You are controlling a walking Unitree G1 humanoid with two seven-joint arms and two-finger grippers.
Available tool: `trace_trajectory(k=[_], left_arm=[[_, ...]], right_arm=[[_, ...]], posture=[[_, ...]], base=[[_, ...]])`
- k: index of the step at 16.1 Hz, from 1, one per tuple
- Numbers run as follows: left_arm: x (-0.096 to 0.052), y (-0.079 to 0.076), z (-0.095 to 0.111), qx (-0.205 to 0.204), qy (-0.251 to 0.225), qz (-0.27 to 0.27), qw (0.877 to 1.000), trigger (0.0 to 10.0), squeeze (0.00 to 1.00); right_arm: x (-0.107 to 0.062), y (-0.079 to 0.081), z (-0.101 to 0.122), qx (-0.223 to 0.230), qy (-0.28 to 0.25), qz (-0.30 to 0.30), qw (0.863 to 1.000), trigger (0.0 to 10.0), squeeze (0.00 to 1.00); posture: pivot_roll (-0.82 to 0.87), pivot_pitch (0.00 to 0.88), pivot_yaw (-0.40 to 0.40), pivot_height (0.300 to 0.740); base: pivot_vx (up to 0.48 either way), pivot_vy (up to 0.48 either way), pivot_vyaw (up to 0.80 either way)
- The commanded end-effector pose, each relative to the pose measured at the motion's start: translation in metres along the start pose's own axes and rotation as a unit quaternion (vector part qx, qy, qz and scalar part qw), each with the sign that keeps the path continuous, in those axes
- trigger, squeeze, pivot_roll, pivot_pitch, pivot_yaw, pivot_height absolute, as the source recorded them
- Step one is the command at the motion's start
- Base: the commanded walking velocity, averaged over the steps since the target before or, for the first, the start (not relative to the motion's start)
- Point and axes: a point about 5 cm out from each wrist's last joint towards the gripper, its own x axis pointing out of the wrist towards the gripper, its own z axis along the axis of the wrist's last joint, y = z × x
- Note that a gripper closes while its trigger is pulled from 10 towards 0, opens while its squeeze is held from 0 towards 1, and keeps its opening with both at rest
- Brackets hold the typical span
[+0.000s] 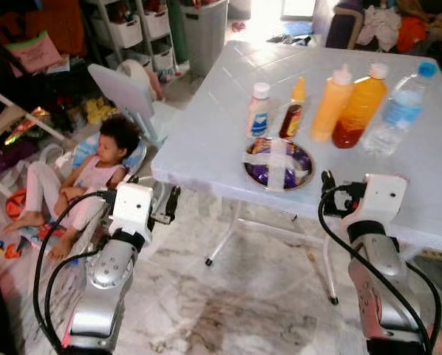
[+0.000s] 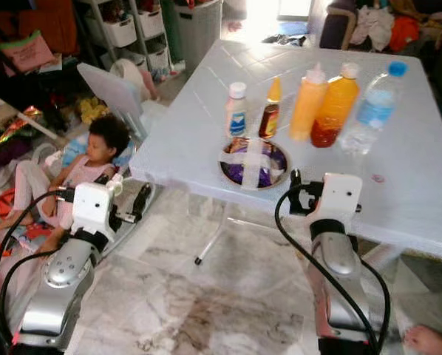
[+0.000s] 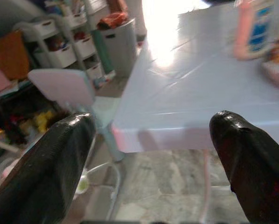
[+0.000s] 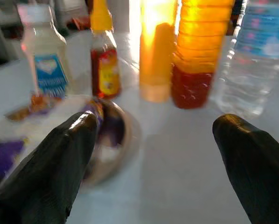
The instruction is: Restocking fridge
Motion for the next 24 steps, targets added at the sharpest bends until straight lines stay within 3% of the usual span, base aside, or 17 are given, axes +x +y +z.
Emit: trace_trajectory(k=[1,9,14,16,24], left_arm=[[0.003,-0.007,0.007,-0.008,-0.018,-0.011,1.0,10.0,0.0],[0.001,-0.003,0.005,-0.007,-0.011,0.006,1.0,10.0,0.0],[-0.005,-0.001,0.006,-0.001,-0.003,0.002,1.0,10.0,0.0],[-0.009,0.001,0.005,0.004,0.001,0.004,1.0,10.0,0.0],[-0.012,0.001,0.007,0.018,0.011,-0.01,1.0,10.0,0.0]], right_arm=[[-0.003,-0.013,-0.004,-0.008,0.008,-0.018,1.0,10.0,0.0],[0.005,-0.016,-0.003,-0.005,0.01,-0.021,1.0,10.0,0.0],[0.038,-0.013,-0.002,0.036,0.054,-0.006,0.998,10.0,0.0],[0.046,-0.013,-0.001,0.032,0.061,0.003,0.998,10.0,0.0],[0.046,0.016,-0.017,0.019,0.102,0.077,0.992,10.0,0.0]], posture=[[-0.01,0.0,0.01,0.74],[0.0,0.0,0.008,0.74],[0.02,0.0,0.013,0.74],[0.03,0.0,0.018,0.74],[0.05,0.009,0.028,0.74]], base=[[0.33,0.0,0.0],[0.1,0.0,0.0],[0.0,0.0,0.0],[0.0,0.0,0.0],[0.0,0.0,0.0]])
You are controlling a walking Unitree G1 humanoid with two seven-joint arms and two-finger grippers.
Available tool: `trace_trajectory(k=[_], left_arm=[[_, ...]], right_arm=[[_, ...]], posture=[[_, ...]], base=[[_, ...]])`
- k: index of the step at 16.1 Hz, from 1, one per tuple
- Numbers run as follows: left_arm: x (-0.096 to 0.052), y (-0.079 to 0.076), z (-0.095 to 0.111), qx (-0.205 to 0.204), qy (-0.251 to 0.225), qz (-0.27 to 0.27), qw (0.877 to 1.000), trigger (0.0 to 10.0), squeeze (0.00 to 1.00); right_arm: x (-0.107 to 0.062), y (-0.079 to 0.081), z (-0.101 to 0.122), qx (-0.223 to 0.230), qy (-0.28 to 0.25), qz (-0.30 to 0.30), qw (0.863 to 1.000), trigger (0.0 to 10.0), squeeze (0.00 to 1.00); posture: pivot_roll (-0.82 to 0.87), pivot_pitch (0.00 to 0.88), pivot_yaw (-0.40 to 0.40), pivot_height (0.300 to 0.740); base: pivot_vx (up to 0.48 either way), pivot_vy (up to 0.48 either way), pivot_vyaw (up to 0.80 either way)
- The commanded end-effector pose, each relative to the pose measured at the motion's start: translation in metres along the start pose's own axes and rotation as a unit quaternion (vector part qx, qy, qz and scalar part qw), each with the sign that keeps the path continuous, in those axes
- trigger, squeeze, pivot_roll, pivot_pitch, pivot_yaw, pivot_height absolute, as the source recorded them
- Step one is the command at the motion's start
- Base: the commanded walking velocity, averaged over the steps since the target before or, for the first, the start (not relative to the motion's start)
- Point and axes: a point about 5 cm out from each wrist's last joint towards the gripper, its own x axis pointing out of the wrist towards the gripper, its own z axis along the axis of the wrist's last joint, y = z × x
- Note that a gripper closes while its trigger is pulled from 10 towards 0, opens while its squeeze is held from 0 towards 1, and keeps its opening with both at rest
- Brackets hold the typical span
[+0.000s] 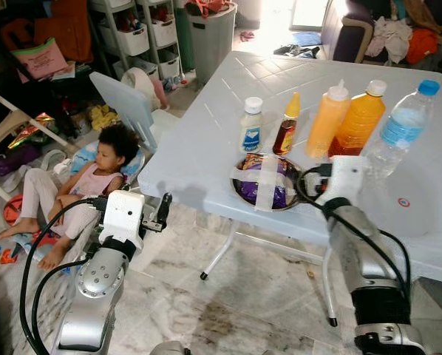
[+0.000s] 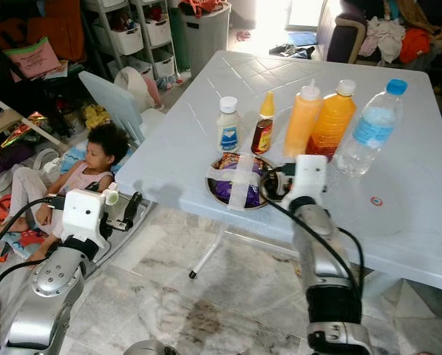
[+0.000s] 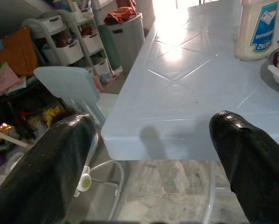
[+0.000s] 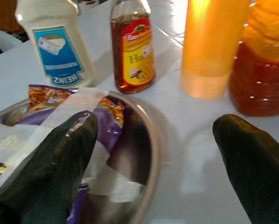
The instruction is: Restocking fridge
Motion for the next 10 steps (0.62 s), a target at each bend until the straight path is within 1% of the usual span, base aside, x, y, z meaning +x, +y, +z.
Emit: trace_trajectory(k=[1,3,4,5,7,9,10], left_arm=[[-0.001,0.001,0.003,0.012,0.001,-0.006,1.0,10.0,0.0],[-0.002,0.001,0.003,0.012,0.002,-0.007,1.0,10.0,0.0],[-0.002,0.001,0.003,0.013,0.002,-0.007,1.0,10.0,0.0],[-0.002,0.0,0.003,0.013,0.003,-0.008,1.0,10.0,0.0],[-0.002,-0.001,0.001,0.009,0.008,-0.012,1.0,10.0,0.0],[-0.001,-0.002,0.001,0.01,0.009,-0.015,1.0,10.0,0.0],[-0.001,-0.003,0.001,0.01,0.009,-0.017,1.0,10.0,0.0]], right_arm=[[0.002,0.004,-0.002,0.004,0.009,0.007,1.0,10.0,0.0],[0.002,0.004,-0.007,0.018,0.024,-0.001,1.0,10.0,0.0],[0.0,0.002,-0.012,0.018,0.035,-0.014,0.999,10.0,0.0],[-0.001,-0.001,-0.017,0.006,0.051,-0.029,0.998,10.0,0.0],[-0.004,-0.004,-0.025,0.008,0.067,-0.037,0.997,10.0,0.0],[-0.003,-0.004,-0.024,0.017,0.064,-0.038,0.997,10.0,0.0],[-0.001,-0.005,-0.022,0.018,0.06,-0.039,0.997,9.8,0.0]], posture=[[0.05,0.008,0.026,0.74],[0.06,0.007,0.023,0.74],[0.06,0.006,0.023,0.74],[0.06,0.005,0.022,0.74],[0.05,0.004,0.023,0.74],[0.05,0.003,0.023,0.74],[0.05,0.004,0.022,0.74]], base=[[0.0,0.0,0.0],[0.0,0.0,0.0],[0.0,0.0,0.0],[0.0,0.0,0.0],[0.0,0.0,0.0],[0.0,0.0,0.0],[0.0,0.0,0.0]])
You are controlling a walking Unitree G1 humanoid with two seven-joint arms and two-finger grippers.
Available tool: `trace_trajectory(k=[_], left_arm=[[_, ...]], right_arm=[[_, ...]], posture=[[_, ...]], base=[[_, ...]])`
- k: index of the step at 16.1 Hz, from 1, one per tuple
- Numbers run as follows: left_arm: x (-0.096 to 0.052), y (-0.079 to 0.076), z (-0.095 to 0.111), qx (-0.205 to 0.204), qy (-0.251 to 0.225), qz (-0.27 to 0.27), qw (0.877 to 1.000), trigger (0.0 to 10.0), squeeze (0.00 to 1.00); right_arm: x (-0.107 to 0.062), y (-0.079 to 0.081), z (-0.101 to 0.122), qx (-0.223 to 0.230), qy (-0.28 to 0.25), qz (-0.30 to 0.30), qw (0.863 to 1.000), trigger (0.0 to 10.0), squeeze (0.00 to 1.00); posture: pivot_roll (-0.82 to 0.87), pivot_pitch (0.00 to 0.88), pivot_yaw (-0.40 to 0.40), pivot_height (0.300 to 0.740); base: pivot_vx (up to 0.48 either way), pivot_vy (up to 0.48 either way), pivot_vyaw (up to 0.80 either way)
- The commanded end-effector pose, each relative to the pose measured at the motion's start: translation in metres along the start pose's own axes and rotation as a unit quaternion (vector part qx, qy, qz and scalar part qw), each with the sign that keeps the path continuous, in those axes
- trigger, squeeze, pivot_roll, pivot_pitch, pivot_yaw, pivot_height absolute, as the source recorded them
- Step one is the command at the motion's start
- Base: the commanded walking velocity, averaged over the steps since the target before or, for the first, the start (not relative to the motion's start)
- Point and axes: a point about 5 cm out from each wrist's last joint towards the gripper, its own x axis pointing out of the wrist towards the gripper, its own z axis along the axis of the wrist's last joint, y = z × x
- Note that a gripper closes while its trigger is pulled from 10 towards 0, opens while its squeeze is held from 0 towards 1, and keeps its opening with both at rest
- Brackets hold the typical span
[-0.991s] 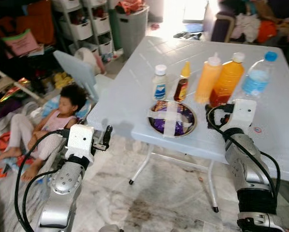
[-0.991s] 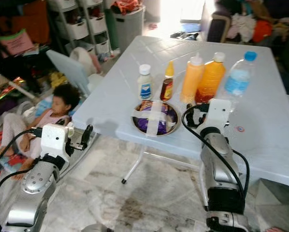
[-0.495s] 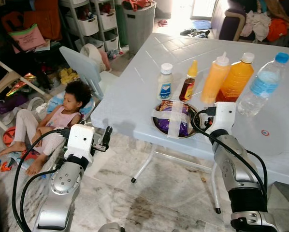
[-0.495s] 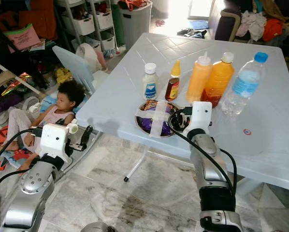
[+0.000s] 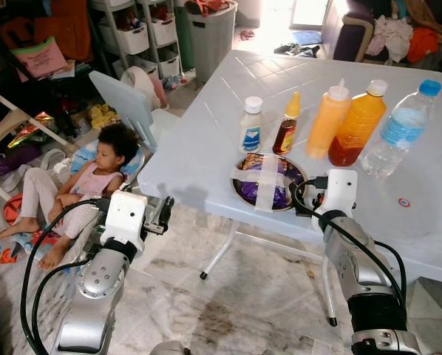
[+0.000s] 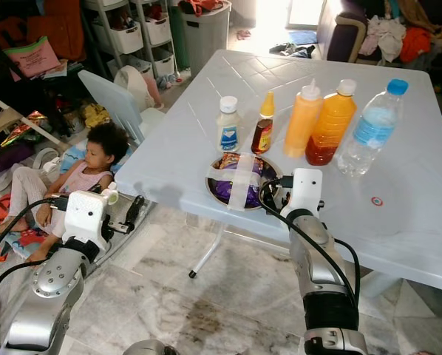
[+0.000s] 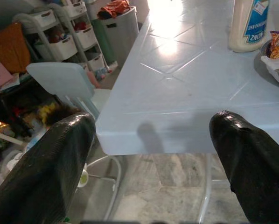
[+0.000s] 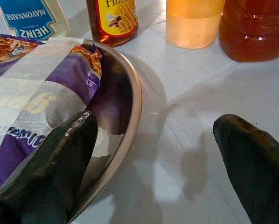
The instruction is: Restocking fridge
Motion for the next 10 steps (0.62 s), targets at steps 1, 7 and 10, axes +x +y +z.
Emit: trace_trajectory(k=[1,7,10], left_arm=[[0.0,-0.001,0.001,0.007,0.003,-0.008,1.0,10.0,0.0],[0.0,-0.003,0.0,0.01,0.011,-0.021,1.0,10.0,0.0],[0.0,-0.005,0.0,0.014,0.013,-0.031,0.999,10.0,0.0]], right_arm=[[0.004,-0.003,0.007,0.008,-0.007,-0.008,1.0,6.5,0.0],[0.015,-0.008,0.019,0.021,-0.013,-0.008,1.0,0.7,0.0],[0.018,-0.001,0.019,0.022,0.0,0.022,1.0,1.3,0.0]], posture=[[0.05,0.004,0.022,0.74],[0.06,0.018,0.029,0.74],[0.06,0.02,0.031,0.74]], base=[[0.0,0.0,0.0],[0.0,0.0,0.0],[0.0,0.0,0.0]])
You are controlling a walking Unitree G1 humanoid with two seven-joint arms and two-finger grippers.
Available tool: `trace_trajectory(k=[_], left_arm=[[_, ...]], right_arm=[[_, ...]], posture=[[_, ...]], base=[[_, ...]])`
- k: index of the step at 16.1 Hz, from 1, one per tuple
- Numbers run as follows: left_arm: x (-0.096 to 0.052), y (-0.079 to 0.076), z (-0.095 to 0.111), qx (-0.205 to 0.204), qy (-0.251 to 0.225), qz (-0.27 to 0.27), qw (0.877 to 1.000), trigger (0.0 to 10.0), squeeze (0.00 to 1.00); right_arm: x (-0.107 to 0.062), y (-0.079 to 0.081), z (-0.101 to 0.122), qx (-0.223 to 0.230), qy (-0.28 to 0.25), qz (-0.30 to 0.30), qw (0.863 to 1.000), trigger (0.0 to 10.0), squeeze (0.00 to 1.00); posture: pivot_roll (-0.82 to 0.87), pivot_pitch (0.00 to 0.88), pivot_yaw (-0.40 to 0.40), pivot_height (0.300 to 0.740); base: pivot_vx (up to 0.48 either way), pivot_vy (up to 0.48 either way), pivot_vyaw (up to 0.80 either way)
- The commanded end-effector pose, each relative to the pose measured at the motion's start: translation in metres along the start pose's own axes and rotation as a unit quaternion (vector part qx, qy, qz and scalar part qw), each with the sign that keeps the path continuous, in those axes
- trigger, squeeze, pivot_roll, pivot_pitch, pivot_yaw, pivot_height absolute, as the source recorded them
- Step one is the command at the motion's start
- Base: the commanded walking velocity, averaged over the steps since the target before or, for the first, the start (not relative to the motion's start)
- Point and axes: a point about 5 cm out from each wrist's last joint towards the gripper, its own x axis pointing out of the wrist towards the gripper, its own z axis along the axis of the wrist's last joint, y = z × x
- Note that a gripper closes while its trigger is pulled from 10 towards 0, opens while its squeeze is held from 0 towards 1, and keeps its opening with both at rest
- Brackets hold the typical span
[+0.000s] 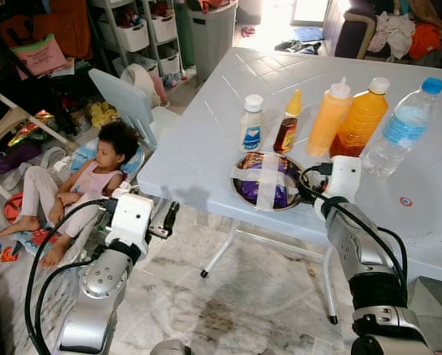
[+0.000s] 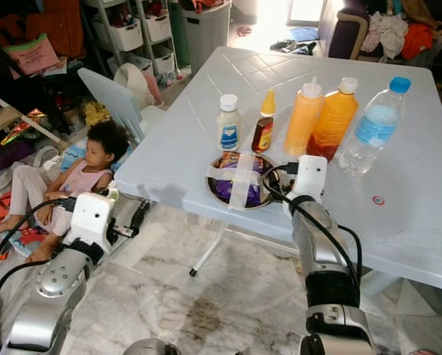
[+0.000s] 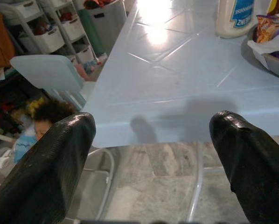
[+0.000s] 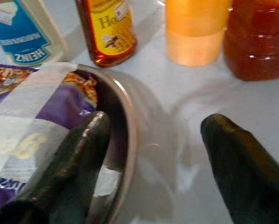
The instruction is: Restocking fridge
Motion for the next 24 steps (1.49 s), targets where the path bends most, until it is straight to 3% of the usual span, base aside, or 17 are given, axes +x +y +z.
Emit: trace_trajectory(k=[1,2,3,4,5,7,8,9,10,11,14,17,24], left_arm=[[0.0,0.001,0.003,0.011,-0.002,-0.007,1.0,10.0,0.0],[-0.001,0.0,0.003,0.012,-0.002,-0.008,1.0,10.0,0.0],[-0.001,0.0,0.003,0.013,-0.001,-0.01,1.0,10.0,0.0],[-0.001,-0.001,0.003,0.013,-0.001,-0.011,1.0,10.0,0.0],[-0.001,-0.001,0.003,0.014,0.001,-0.013,1.0,10.0,0.0],[-0.001,-0.002,0.003,0.014,0.003,-0.018,1.0,10.0,0.0],[0.0,-0.003,0.002,0.017,0.007,-0.03,0.999,10.0,0.0],[0.0,-0.005,0.001,0.013,0.013,-0.041,0.999,10.0,0.0],[0.003,-0.006,0.0,-0.004,0.02,-0.048,0.999,10.0,0.0],[0.008,-0.004,0.001,-0.007,0.021,-0.041,0.999,10.0,0.0],[0.016,-0.009,-0.001,-0.03,0.031,-0.05,0.998,10.0,0.0],[0.018,-0.018,-0.003,-0.019,0.043,-0.088,0.995,10.0,0.0],[0.018,-0.021,0.001,-0.01,0.028,-0.104,0.994,10.0,0.0]], right_arm=[[0.003,0.005,0.001,0.004,0.007,0.014,1.0,4.9,0.0],[0.003,0.006,0.001,0.003,0.009,0.018,1.0,6.0,0.0],[0.003,0.01,0.0,0.002,0.012,0.029,0.999,8.4,0.0],[0.003,0.011,0.0,0.003,0.014,0.031,0.999,8.6,0.0],[0.004,0.012,-0.002,0.005,0.019,0.034,0.999,10.0,0.0],[0.004,0.013,-0.005,0.017,0.032,0.039,0.999,10.0,0.0],[0.003,0.016,-0.009,0.036,0.049,0.05,0.997,8.7,0.0],[0.002,0.017,-0.01,0.047,0.055,0.054,0.996,6.4,0.0],[0.001,0.017,-0.011,0.061,0.06,0.056,0.995,2.5,0.0],[0.001,0.016,-0.013,0.069,0.069,0.054,0.994,0.0,0.0],[0.002,0.013,-0.013,0.112,0.09,0.056,0.988,0.0,0.0],[0.003,0.008,-0.012,0.15,0.101,0.046,0.983,0.0,0.0],[0.001,0.001,-0.019,0.217,0.114,0.003,0.97,0.0,0.0]], posture=[[0.06,0.023,0.032,0.74],[0.06,0.023,0.033,0.74],[0.06,0.024,0.032,0.74],[0.06,0.025,0.031,0.74],[0.06,0.025,0.031,0.74],[0.06,0.026,0.029,0.74],[0.06,0.026,0.028,0.74],[0.06,0.026,0.026,0.74],[0.06,0.026,0.025,0.74],[0.05,0.026,0.019,0.74],[0.02,0.024,0.006,0.74],[0.02,0.023,0.001,0.74],[0.02,0.025,0.013,0.74]], base=[[0.0,0.0,0.0],[0.0,0.0,0.0],[0.0,0.0,0.0],[0.0,0.0,0.0],[0.0,0.0,0.0],[0.0,0.0,0.0],[0.0,0.0,0.0],[0.0,0.0,0.0],[0.0,0.0,0.0],[0.0,0.0,0.0],[0.0,0.0,0.0],[0.0,0.0,0.0],[0.0,0.0,0.0]])
